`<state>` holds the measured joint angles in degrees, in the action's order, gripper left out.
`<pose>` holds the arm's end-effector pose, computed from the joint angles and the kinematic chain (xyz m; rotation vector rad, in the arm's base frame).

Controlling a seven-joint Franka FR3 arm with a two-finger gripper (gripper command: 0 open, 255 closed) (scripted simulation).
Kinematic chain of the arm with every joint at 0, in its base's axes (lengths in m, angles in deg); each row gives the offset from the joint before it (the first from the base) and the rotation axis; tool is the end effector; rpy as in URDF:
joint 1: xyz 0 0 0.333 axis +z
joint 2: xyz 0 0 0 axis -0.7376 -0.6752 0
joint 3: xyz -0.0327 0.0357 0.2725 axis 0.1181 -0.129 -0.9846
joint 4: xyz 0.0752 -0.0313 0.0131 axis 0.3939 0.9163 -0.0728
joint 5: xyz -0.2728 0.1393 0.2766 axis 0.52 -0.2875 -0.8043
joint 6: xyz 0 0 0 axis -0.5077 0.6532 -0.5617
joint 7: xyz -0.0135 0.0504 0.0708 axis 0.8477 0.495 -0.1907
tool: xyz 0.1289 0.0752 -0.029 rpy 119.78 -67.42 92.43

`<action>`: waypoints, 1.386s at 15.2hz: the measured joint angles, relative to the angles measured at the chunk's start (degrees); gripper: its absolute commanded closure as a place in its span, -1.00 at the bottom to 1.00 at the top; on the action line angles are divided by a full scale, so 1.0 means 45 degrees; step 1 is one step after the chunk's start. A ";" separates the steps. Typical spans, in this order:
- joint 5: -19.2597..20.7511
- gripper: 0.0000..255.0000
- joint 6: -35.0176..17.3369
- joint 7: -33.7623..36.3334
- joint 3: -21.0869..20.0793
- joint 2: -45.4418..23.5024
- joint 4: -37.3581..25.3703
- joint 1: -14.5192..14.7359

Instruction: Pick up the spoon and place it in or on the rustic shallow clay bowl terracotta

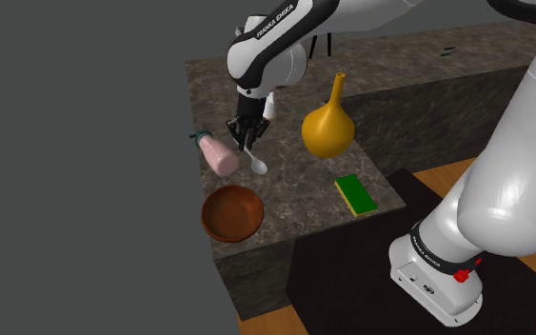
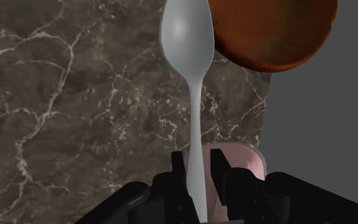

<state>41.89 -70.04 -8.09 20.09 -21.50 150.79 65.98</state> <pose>0.5122 0.2389 0.2077 -2.8655 -0.0114 0.1574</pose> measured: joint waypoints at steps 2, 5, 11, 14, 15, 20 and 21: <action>0.0088 1.00 0.0326 0.0123 0.0025 0.0257 -0.0082 -0.0008; 0.0198 1.00 0.0761 0.0313 0.0044 0.0568 -0.0228 -0.0005; 0.0104 1.00 0.0573 0.1356 -0.0461 0.1567 0.0647 0.0613; -0.0015 1.00 0.0316 0.2175 -0.0910 0.2171 0.1254 0.1103; -0.0056 1.00 0.0183 0.2440 -0.1064 0.2281 0.1412 0.1264; -0.0260 1.00 -0.0351 0.3538 -0.1735 0.2801 0.2111 0.1932; -0.0293 1.00 -0.0467 0.3585 -0.1785 0.2785 0.2189 0.1980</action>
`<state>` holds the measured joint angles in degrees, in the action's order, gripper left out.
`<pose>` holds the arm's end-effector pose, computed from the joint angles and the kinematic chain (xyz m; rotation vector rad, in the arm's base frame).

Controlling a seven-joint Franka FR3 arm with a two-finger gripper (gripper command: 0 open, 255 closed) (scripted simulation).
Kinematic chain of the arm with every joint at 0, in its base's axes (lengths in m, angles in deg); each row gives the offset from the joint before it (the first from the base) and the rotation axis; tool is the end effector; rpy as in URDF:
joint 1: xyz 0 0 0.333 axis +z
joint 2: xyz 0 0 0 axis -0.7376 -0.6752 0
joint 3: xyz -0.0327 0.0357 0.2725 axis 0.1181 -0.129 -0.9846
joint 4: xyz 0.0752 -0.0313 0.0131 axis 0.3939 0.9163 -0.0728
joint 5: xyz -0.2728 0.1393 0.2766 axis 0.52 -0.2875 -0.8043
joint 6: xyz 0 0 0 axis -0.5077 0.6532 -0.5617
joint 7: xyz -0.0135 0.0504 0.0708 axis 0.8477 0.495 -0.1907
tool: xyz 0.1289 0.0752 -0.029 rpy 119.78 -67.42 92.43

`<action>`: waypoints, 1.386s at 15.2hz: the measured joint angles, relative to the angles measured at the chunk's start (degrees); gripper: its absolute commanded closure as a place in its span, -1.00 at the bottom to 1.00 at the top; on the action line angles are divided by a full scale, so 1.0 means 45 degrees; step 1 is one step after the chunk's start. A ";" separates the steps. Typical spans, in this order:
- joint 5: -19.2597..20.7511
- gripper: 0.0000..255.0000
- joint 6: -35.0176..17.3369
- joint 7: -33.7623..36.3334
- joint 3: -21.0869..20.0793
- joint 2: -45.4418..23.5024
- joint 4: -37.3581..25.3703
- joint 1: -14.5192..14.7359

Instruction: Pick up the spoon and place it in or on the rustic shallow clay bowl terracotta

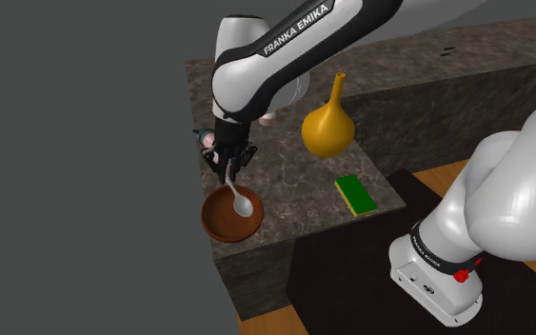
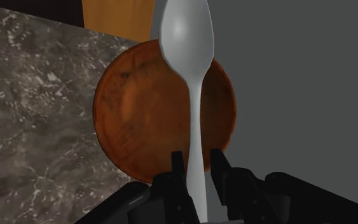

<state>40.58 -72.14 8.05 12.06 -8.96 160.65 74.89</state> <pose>0.3945 0.3525 0.2540 -2.8659 -0.0124 0.1583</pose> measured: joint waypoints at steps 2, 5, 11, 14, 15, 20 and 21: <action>-0.0078 1.00 -0.0356 -0.0052 -0.0052 -0.0210 0.0138 0.0051; -0.0172 1.00 -0.0770 -0.0214 -0.0065 -0.0516 0.0264 0.0064; -0.0408 1.00 -0.1804 -0.0575 -0.0132 -0.1384 0.0452 0.0124; -0.0551 1.00 -0.2298 -0.0782 -0.0166 -0.1798 0.0546 0.0142; -0.0577 1.00 -0.2389 -0.0820 -0.0173 -0.1877 0.0562 0.0146; -0.0609 1.00 -0.2486 -0.0875 -0.0177 -0.1954 0.0580 0.0143; -0.0610 1.00 -0.2488 -0.0876 -0.0177 -0.1955 0.0582 0.0142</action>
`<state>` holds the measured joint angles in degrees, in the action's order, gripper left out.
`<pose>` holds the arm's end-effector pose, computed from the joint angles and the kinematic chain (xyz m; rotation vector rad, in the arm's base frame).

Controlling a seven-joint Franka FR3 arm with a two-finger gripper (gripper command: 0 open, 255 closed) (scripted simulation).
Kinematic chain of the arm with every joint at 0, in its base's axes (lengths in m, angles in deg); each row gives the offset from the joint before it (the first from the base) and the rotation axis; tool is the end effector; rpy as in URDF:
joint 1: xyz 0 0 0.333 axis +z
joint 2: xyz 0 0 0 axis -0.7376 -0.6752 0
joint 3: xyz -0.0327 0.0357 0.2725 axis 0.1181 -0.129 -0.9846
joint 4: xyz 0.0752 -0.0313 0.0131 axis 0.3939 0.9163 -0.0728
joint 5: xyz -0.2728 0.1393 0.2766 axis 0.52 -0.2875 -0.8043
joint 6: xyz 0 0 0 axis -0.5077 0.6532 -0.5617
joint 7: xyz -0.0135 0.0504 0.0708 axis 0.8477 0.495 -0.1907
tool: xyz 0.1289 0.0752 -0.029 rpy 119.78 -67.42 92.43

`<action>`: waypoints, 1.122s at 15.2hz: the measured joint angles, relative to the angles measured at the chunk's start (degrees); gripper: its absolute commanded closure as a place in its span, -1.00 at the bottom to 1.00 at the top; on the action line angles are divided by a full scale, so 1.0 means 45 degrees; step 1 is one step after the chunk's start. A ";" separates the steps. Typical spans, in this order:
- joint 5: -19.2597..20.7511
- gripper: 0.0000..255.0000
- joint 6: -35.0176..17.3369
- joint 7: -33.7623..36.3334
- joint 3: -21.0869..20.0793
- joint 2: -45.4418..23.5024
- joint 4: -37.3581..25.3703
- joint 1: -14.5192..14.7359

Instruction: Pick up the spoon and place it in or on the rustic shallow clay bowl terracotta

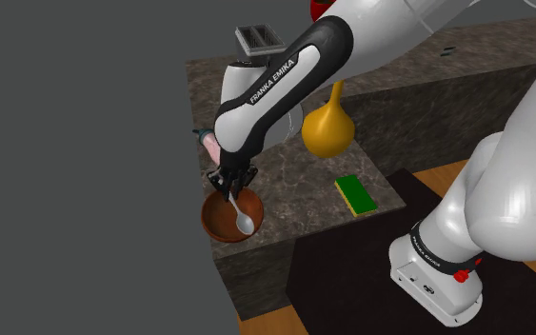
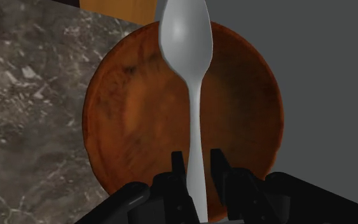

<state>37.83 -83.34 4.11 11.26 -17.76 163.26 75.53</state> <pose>0.3847 0.3500 0.1731 -2.8657 -0.0112 0.1578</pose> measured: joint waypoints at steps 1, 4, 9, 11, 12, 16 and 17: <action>0.0000 -1.00 0.0000 0.0000 0.0000 0.0000 0.0000 0.0000; 0.0000 -1.00 0.0000 0.0000 0.0000 0.0000 0.0000 0.0000; 0.0092 -1.00 0.0449 0.0032 0.0082 0.0424 -0.0002 -0.0093; 0.0312 -1.00 0.1227 0.0237 0.0186 0.1005 -0.0206 -0.0187; 0.0322 -1.00 0.1411 0.0230 0.0216 0.1225 -0.0157 -0.0223; 0.0335 -1.00 0.1581 0.0216 0.0249 0.1399 -0.0119 -0.0258; 0.0335 -1.00 0.1586 0.0214 0.0251 0.1404 -0.0117 -0.0260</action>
<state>39.34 -76.20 5.07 12.39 -11.45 162.74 74.36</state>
